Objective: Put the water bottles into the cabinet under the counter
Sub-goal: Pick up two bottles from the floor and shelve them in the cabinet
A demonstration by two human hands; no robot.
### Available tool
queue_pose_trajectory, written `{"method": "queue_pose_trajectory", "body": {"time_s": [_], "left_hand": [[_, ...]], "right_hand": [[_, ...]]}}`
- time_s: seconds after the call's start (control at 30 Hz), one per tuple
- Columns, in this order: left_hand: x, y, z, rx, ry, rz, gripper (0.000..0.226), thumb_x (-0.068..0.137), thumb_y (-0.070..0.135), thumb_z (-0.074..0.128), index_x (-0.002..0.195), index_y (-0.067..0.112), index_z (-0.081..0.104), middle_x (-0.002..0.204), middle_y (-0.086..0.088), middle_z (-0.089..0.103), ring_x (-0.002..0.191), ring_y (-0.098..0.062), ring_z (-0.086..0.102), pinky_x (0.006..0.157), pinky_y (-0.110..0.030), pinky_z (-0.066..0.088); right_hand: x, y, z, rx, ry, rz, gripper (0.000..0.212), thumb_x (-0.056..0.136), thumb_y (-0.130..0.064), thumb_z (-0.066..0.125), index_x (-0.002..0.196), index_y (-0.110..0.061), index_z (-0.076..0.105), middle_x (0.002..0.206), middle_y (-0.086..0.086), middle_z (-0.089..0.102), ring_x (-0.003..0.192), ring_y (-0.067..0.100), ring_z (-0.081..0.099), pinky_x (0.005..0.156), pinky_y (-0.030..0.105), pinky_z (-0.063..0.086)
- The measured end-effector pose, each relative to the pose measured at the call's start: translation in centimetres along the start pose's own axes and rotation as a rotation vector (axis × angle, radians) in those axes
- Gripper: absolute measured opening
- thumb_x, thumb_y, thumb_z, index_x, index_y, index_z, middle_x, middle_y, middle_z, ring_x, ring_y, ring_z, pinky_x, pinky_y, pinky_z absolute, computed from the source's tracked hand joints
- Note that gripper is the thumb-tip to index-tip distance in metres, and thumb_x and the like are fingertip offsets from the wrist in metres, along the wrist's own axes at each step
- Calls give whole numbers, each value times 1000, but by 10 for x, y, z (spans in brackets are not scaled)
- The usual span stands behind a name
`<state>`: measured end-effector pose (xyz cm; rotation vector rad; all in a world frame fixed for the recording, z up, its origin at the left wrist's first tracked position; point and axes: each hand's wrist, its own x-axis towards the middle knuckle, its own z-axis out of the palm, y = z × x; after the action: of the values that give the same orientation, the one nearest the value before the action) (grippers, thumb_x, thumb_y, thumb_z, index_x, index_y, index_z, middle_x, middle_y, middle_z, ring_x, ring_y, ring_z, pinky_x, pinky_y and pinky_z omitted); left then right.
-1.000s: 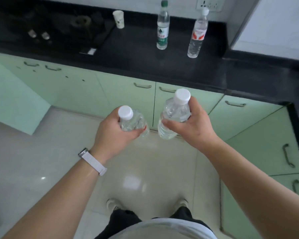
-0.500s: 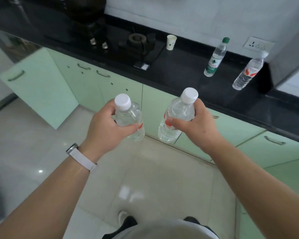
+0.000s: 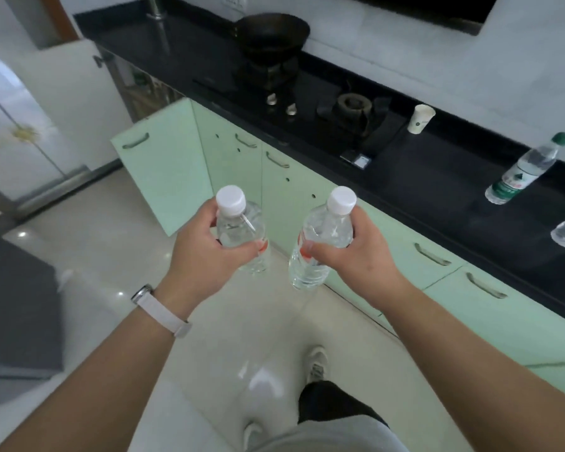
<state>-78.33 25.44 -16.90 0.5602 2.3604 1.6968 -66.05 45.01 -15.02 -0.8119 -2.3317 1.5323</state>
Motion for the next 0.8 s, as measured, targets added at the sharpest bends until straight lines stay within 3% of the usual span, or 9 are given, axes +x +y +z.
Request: {"method": "queue_pose_trajectory", "body": {"time_s": [0.13,0.2,0.3,0.43,0.57,0.67,0.8], "left_hand": [[26,-14,-10,54,84,-62,57,64,24,95,103,46,60,95,33,67,90,0,68,83,-29,57],[42,-15,-14,96,130,-75,59,64,24,94,102,49,58,94,35,66,89,4,66,78,-21,55],[71,-14,-19,155,214,-115,58,64,22,93,104,45,57,93,26,67,86,11,63,68,-9,49],[112,-4,-26,187,315,-180,62,64,20,94,115,33,61,101,19,68,88,8,65,68,-10,51],[144,9,-33,210,420,-191,62,66,18,93,114,34,58,102,20,66,88,12,63,68,-6,48],[159,13,-43,225,501,-203,60,66,23,92,117,27,62,105,16,69,95,2,65,71,-7,48],[170,13,-63,245,583,-231,58,65,28,91,116,30,63,105,17,70,97,-2,66,78,-17,52]], "right_hand": [[52,-4,29,21,-109,-24,59,65,-39,87,115,-37,55,103,-16,66,92,-1,63,85,29,53],[81,-8,42,33,-163,-48,59,66,-39,87,116,-38,55,102,-18,65,90,-6,62,80,22,50],[129,-20,59,58,-269,-84,59,67,-38,88,116,-37,56,103,-18,66,90,-7,61,80,20,48],[189,-52,71,74,-432,-152,47,70,-29,87,98,-45,53,95,-23,63,84,-18,55,66,4,40],[239,-79,84,66,-546,-244,44,69,-31,86,98,-41,55,96,-20,63,86,-11,58,71,16,42],[265,-92,98,66,-619,-290,47,68,-32,86,103,-39,57,98,-18,64,88,-3,60,78,24,49],[285,-105,119,75,-673,-316,55,66,-35,87,111,-37,55,104,-16,63,95,3,61,84,29,50]]}}
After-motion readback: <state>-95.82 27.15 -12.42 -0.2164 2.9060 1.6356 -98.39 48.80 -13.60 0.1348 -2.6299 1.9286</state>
